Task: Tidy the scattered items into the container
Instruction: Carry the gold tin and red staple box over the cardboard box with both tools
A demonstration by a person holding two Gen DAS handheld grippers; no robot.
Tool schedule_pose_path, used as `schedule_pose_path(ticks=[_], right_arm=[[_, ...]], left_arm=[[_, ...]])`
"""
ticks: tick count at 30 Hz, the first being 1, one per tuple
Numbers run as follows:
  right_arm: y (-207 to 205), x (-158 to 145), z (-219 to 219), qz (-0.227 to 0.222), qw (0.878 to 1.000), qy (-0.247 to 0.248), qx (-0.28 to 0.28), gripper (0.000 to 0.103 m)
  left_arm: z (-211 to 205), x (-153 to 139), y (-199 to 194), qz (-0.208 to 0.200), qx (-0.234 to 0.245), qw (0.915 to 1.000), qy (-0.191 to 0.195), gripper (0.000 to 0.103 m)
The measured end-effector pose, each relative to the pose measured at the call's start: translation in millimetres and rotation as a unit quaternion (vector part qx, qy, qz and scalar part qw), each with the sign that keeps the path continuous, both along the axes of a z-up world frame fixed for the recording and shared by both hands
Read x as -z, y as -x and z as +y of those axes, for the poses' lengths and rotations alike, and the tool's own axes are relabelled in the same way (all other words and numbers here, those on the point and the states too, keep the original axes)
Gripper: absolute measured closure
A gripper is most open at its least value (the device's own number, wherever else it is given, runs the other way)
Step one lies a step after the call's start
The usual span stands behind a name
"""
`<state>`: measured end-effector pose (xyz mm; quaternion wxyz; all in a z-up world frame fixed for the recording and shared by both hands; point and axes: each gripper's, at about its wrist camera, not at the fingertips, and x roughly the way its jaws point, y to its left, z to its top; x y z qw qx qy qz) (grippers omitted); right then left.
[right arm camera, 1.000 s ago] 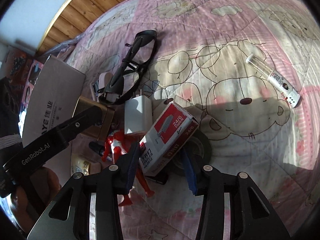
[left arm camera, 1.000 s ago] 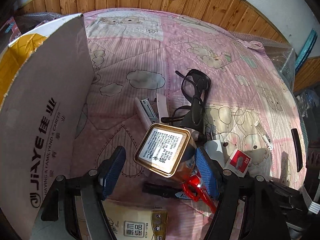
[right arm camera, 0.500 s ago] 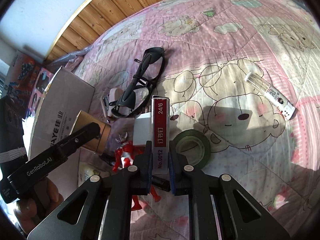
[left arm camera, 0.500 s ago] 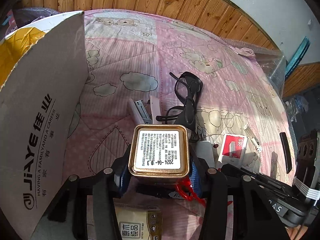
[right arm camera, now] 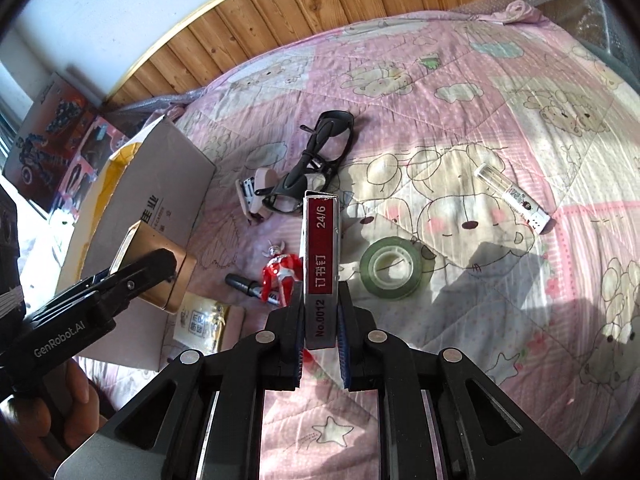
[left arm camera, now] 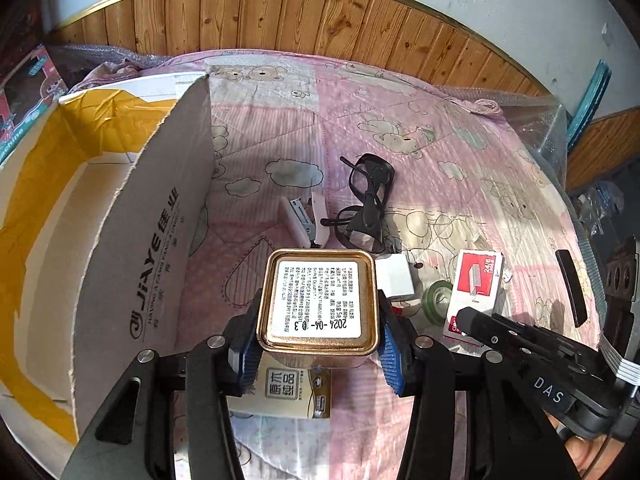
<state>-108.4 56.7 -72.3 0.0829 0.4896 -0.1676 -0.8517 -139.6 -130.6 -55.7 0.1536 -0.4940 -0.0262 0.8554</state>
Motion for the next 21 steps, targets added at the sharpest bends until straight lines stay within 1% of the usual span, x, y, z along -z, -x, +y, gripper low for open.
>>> schedule_pose_path(ticks=[7, 10, 21], right_arm=[[-19.8, -12.8, -26.7, 0.002, 1.0, -0.012, -0.018, 0.089], [-26.6, -22.8, -42.2, 0.011, 0.999, -0.02, -0.031, 0.089], [-36.7, -54.7, -93.6, 0.032, 0.996, -0.032, -0.081, 0.089]], left_arm=[[-19.6, -17.2, -24.1, 0.015, -0.006, 0.9999, -0.006, 0.053], [-28.6, -24.8, -33.2, 0.023, -0.009, 0.9997, -0.011, 0.053], [-72.4, -54.4, -52.4, 0.045, -0.032, 0.9975, -0.044, 0.053]])
